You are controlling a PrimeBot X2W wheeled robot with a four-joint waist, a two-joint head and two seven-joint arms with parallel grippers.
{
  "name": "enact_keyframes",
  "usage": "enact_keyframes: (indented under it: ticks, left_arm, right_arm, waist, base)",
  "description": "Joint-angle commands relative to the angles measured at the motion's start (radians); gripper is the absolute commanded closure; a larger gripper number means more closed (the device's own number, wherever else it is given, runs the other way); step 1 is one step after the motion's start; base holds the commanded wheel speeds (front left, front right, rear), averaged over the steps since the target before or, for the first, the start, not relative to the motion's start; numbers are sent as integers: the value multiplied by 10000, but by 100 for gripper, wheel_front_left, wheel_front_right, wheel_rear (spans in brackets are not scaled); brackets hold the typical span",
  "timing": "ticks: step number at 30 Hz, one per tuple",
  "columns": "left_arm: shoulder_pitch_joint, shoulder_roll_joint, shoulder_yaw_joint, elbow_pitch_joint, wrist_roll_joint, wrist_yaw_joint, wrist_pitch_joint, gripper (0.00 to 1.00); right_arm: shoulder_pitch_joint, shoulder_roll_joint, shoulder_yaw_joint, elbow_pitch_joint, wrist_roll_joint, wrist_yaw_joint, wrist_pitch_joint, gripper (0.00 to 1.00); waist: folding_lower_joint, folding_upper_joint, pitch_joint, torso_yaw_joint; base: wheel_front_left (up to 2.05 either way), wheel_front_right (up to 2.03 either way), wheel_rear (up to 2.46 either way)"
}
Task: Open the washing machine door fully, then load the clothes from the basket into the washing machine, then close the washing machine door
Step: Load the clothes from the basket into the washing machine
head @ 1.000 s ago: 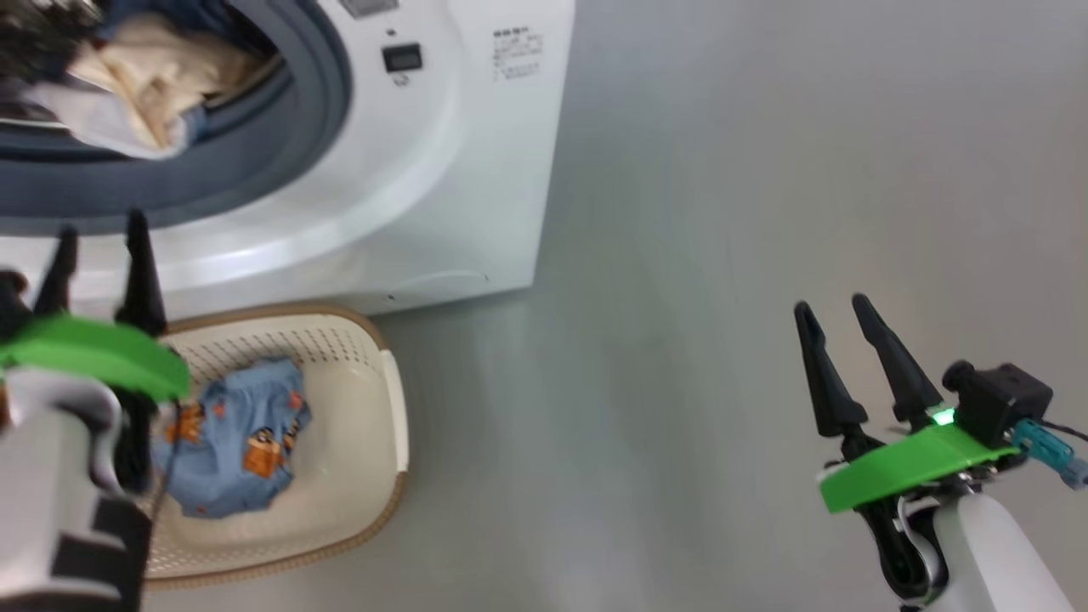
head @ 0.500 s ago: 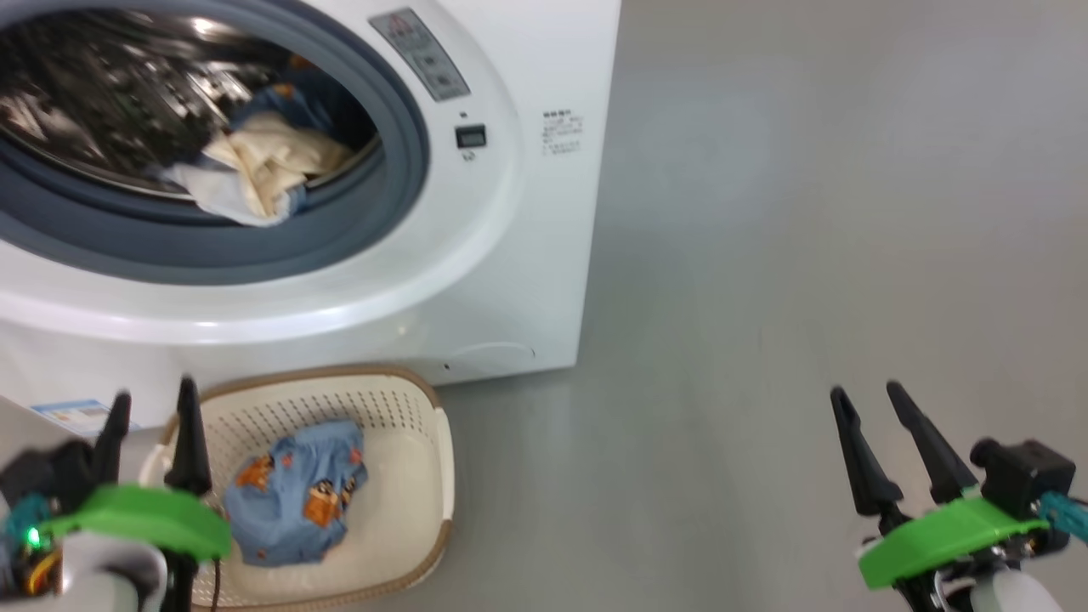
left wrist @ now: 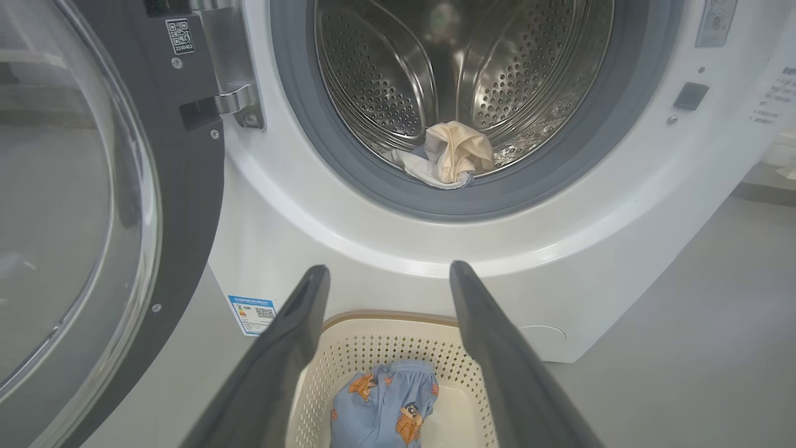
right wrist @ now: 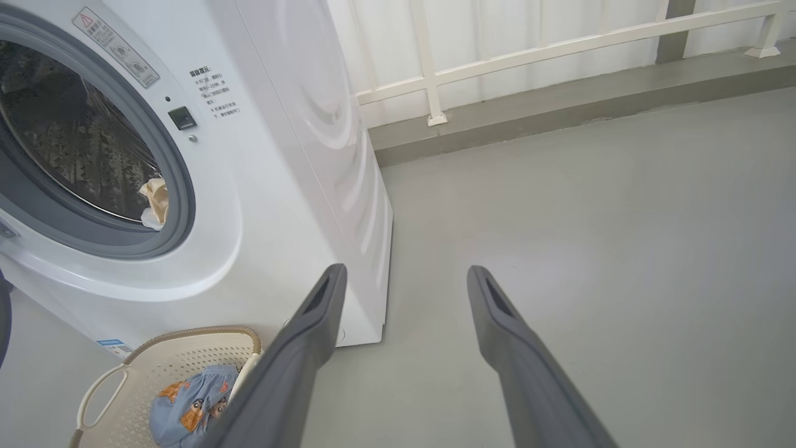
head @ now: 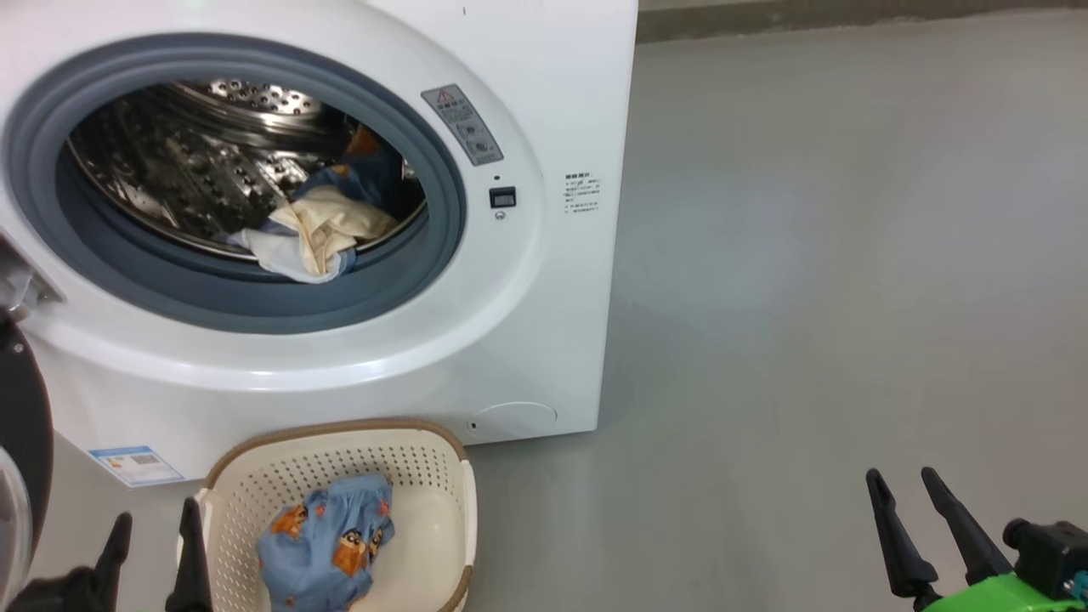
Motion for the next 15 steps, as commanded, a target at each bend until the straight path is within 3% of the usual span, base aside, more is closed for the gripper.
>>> enact_keyframes:
  ticks: [1,15]
  left_arm:
    - [63,144,453,-430,146,-15,-64,0]
    - [1071,-158,853,-1279,390,-15,-64,0]
  right_arm:
    - [86,-233,93,-268,33,16,-76,0]
    - [287,-172,-25,-395,26,16,-76,0]
  waist:
    - [0,0,-164,-21]
    - [0,0,-204,-130]
  base:
    - [0,0,0]
    - [0,0,0]
